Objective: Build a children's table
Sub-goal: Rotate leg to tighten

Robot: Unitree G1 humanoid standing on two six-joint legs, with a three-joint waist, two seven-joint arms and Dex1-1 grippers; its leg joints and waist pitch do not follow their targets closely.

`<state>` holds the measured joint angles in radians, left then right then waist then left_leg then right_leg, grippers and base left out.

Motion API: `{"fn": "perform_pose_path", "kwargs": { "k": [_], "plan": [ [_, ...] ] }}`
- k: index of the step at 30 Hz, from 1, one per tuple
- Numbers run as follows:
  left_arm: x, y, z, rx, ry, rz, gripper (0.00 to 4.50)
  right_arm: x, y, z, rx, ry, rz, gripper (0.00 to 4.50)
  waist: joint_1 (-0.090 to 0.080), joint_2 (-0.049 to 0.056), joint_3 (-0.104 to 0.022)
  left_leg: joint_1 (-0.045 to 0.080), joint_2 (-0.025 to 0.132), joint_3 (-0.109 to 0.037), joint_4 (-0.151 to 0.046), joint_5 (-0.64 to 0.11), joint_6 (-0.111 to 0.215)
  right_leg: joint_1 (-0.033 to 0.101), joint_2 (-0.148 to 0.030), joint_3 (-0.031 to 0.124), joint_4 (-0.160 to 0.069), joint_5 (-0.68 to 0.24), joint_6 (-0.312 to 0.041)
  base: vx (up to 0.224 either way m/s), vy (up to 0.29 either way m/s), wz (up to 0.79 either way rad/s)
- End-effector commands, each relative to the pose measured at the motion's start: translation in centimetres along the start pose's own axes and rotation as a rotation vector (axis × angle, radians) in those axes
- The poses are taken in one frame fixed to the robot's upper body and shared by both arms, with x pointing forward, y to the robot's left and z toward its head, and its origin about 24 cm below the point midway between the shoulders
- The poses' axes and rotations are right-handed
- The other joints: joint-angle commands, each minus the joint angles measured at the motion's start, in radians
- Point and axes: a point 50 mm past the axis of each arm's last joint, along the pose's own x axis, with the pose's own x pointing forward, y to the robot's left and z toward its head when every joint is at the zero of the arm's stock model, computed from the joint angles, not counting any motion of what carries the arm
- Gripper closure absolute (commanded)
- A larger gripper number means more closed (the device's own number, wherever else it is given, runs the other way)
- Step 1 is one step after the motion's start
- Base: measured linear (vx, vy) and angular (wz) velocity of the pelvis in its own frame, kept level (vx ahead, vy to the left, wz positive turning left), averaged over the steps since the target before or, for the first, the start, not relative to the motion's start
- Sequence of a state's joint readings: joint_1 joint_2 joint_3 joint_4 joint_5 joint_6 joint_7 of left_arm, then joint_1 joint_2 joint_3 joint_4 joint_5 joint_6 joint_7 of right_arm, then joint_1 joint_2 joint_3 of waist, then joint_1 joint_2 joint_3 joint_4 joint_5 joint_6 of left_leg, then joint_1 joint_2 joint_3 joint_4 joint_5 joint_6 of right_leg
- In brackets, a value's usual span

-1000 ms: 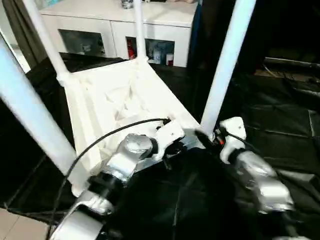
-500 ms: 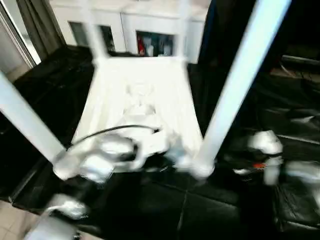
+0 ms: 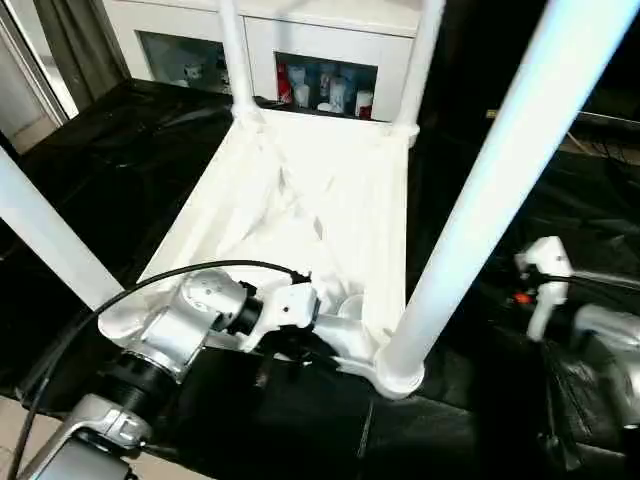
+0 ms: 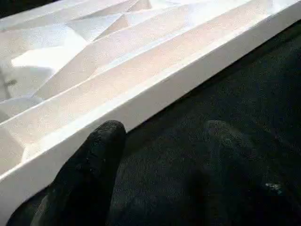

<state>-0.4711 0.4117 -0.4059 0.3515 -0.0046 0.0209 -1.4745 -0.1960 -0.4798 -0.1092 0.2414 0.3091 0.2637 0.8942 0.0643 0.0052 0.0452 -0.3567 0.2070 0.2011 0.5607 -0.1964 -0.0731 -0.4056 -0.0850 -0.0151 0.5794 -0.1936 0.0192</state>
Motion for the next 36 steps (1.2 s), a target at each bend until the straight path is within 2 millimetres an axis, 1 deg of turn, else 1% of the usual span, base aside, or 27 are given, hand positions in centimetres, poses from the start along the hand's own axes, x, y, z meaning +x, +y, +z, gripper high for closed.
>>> {"fn": "perform_pose_path", "kwargs": {
  "k": [1,3,4,6,8,9,10,12,15,16,17,18,19,20,21,22,23,24,25,28,29,30,31,32,33,34,36],
  "plan": [
    [1.2,-0.8,-0.6,-0.008,-0.014,-0.049,4.50,0.3,-0.1,0.6,-0.017,-0.035,-0.039,1.58,0.001,-0.017,-0.043,0.004,0.022,0.002,-0.050,-0.098,0.094,0.044,-0.033,0.017,-0.041,-0.028,-0.262,0.000,0.000,0.00],
    [1.2,-0.5,-0.3,-0.004,-0.034,-0.011,4.50,0.6,0.0,0.6,-0.015,-0.049,-0.056,1.58,0.001,-0.017,-0.043,0.006,0.022,0.003,-0.050,-0.096,0.094,0.044,-0.031,0.017,-0.039,-0.019,-0.264,0.000,0.000,0.00],
    [1.0,-0.3,-0.1,0.003,-0.058,0.018,4.22,0.8,0.0,0.7,-0.013,-0.063,-0.075,1.50,0.000,-0.017,-0.044,0.006,0.021,0.002,-0.049,-0.097,0.093,0.045,-0.031,0.017,-0.038,-0.017,-0.265,0.000,0.000,0.00],
    [0.6,-0.2,0.2,-0.001,-0.085,0.039,4.05,1.0,0.0,0.8,0.002,-0.086,-0.110,1.45,-0.001,-0.016,-0.044,0.005,0.020,0.002,-0.050,-0.101,0.086,0.044,-0.032,0.018,-0.039,-0.031,-0.262,0.000,0.000,0.00],
    [-0.3,-0.1,0.9,-0.017,-0.154,0.086,3.90,1.3,-0.1,1.0,0.037,-0.132,-0.193,1.45,-0.004,-0.012,-0.049,0.006,0.020,0.001,-0.050,-0.106,0.067,0.046,-0.035,0.020,-0.036,-0.030,-0.271,0.000,0.000,0.00],
    [-0.5,-0.1,1.0,-0.019,-0.164,0.093,3.80,1.4,-0.1,1.0,0.041,-0.137,-0.202,1.45,-0.003,-0.012,-0.049,0.006,0.020,0.001,-0.049,-0.102,0.064,0.045,-0.034,0.020,-0.035,-0.021,-0.273,0.000,0.000,0.00],
    [-1.0,0.0,1.3,-0.027,-0.204,0.124,3.71,1.5,0.1,1.0,0.062,-0.155,-0.228,1.45,-0.004,-0.009,-0.054,0.008,0.018,0.000,-0.047,-0.095,0.064,0.047,-0.030,0.019,-0.033,0.005,-0.277,0.000,0.000,0.00],
    [-1.8,0.3,1.8,-0.034,-0.265,0.193,3.60,1.7,0.4,1.1,0.074,-0.172,-0.258,1.45,-0.006,-0.011,-0.054,0.005,0.016,0.001,-0.044,-0.077,0.064,0.049,-0.029,0.021,-0.027,0.055,-0.285,0.000,0.000,0.00],
    [-2.8,0.6,2.4,-0.043,-0.338,0.282,3.27,2.0,0.9,1.1,0.084,-0.190,-0.294,1.45,-0.007,-0.012,-0.051,0.004,0.014,0.000,-0.044,-0.093,0.066,0.049,-0.028,0.021,-0.028,0.038,-0.279,0.000,0.000,0.00],
    [-3.7,1.3,2.7,-0.039,-0.371,0.412,3.15,2.1,1.1,0.9,0.099,-0.192,-0.337,1.45,-0.009,-0.001,-0.054,0.007,0.016,0.000,-0.044,-0.110,0.056,0.048,-0.027,0.020,-0.032,0.017,-0.273,0.000,0.000,0.00],
    [-4.7,1.8,2.8,-0.040,-0.406,0.541,3.07,2.3,1.4,0.7,0.115,-0.193,-0.380,1.45,-0.011,-0.007,-0.054,0.006,0.013,-0.001,-0.043,-0.120,0.045,0.051,-0.026,0.020,-0.031,0.009,-0.268,0.000,0.000,0.00],
    [-4.7,1.8,2.8,-0.040,-0.406,0.541,3.03,2.3,1.4,0.7,0.115,-0.193,-0.380,1.45,-0.010,-0.005,-0.054,0.005,0.012,-0.002,-0.043,-0.122,0.042,0.051,-0.027,0.020,-0.031,-0.001,-0.262,0.000,0.000,0.00],
    [-5.1,2.3,2.8,-0.040,-0.404,0.632,3.03,2.3,1.4,0.6,0.109,-0.180,-0.406,1.45,-0.010,-0.005,-0.054,0.006,0.013,-0.002,-0.045,-0.129,0.040,0.050,-0.026,0.020,-0.034,-0.016,-0.257,0.000,0.000,0.00],
    [-6.6,3.7,2.7,-0.074,-0.419,0.969,2.83,2.5,1.5,0.3,0.088,-0.146,-0.475,1.45,-0.019,0.006,-0.051,0.007,0.016,-0.003,-0.044,-0.153,0.015,0.050,-0.021,0.017,-0.039,-0.018,-0.247,0.000,0.000,0.00],
    [-7.3,4.2,2.5,-0.106,-0.430,1.135,2.70,2.5,1.6,0.2,0.080,-0.134,-0.504,1.45,-0.017,0.016,-0.054,0.004,0.014,-0.007,-0.040,-0.155,0.003,0.055,-0.022,0.016,-0.034,-0.010,-0.247,0.000,0.000,0.00],
    [-7.3,4.2,2.5,-0.106,-0.430,1.135,2.70,2.5,1.6,0.2,0.080,-0.134,-0.504,1.45,-0.016,0.012,-0.055,0.007,0.014,-0.005,-0.040,-0.162,0.004,0.053,-0.022,0.016,-0.040,-0.015,-0.243,0.000,0.000,0.00],
    [-7.9,4.4,2.7,-0.130,-0.494,1.253,2.58,2.6,1.5,0.1,0.073,-0.125,-0.540,1.45,-0.011,0.014,-0.056,0.002,0.008,-0.009,-0.042,-0.157,0.006,0.056,-0.024,0.017,-0.039,-0.056,-0.220,0.000,0.000,0.00],
    [-7.9,4.4,2.7,-0.130,-0.494,1.253,2.50,2.6,1.5,0.1,0.073,-0.125,-0.540,1.45,-0.013,0.013,-0.055,0.003,0.009,-0.009,-0.041,-0.156,0.004,0.053,-0.023,0.017,-0.041,-0.056,-0.216,0.000,0.000,0.00],
    [-8.4,4.3,2.8,-0.172,-0.526,1.341,2.38,2.6,1.7,0.2,0.063,-0.125,-0.553,1.18,-0.012,0.012,-0.057,0.001,0.009,-0.010,-0.040,-0.138,0.003,0.056,-0.022,0.017,-0.036,-0.029,-0.217,0.000,0.000,0.00],
    [-8.9,3.3,2.0,-0.282,-0.615,1.545,2.13,2.7,2.3,0.9,0.055,-0.155,-0.579,1.05,-0.014,0.009,-0.059,-0.005,0.007,-0.010,-0.034,-0.091,0.028,0.060,-0.020,0.017,-0.029,0.063,-0.225,0.000,0.000,0.00],
    [-8.2,2.8,1.2,-0.322,-0.574,1.581,2.04,2.6,2.4,1.1,0.024,-0.159,-0.604,0.93,-0.020,-0.028,-0.060,-0.007,0.006,-0.005,-0.032,-0.090,0.051,0.061,-0.018,0.018,-0.031,0.047,-0.217,0.000,0.000,0.00],
    [-8.2,2.8,1.2,-0.323,-0.573,1.581,1.95,2.6,2.4,1.1,0.023,-0.159,-0.605,0.77,-0.016,-0.014,-0.060,-0.008,0.008,-0.009,-0.033,-0.081,0.053,0.061,-0.022,0.018,-0.027,0.035,-0.216,0.000,0.000,0.00],
    [-7.5,2.6,0.6,-0.346,-0.532,1.594,1.95,2.6,2.5,1.1,-0.002,-0.160,-0.622,0.77,-0.019,-0.003,-0.059,-0.004,0.012,-0.008,-0.033,-0.080,0.059,0.052,-0.022,0.018,-0.034,0.009,-0.207,0.000,0.000,0.00],
    [-7.0,2.2,0.5,-0.336,-0.514,1.622,1.74,2.6,2.5,1.1,-0.011,-0.157,-0.629,0.66,-0.022,-0.004,-0.059,-0.003,0.011,-0.007,-0.032,-0.084,0.060,0.051,-0.020,0.018,-0.035,0.004,-0.205,0.000,0.000,0.00],
    [-6.3,1.7,0.3,-0.338,-0.531,1.652,1.74,2.7,2.7,1.1,0.008,-0.167,-0.633,0.66,-0.026,-0.036,-0.059,-0.004,0.013,-0.004,-0.031,-0.090,0.067,0.051,-0.017,0.020,-0.037,-0.020,-0.197,0.000,0.000,0.00],
    [-6.0,1.5,0.2,-0.341,-0.538,1.660,1.74,2.7,2.8,1.0,0.015,-0.170,-0.630,0.66,-0.024,-0.026,-0.059,-0.006,0.014,-0.007,-0.032,-0.089,0.069,0.052,-0.021,0.021,-0.034,-0.025,-0.197,0.000,0.000,0.00],
    [-5.5,1.3,0.0,-0.355,-0.531,1.657,1.74,2.7,2.9,1.0,0.011,-0.167,-0.619,0.66,-0.027,-0.022,-0.056,0.002,0.018,-0.006,-0.033,-0.133,0.061,0.038,-0.019,0.022,-0.043,-0.081,-0.181,0.000,0.000,0.00]
  ]
}}
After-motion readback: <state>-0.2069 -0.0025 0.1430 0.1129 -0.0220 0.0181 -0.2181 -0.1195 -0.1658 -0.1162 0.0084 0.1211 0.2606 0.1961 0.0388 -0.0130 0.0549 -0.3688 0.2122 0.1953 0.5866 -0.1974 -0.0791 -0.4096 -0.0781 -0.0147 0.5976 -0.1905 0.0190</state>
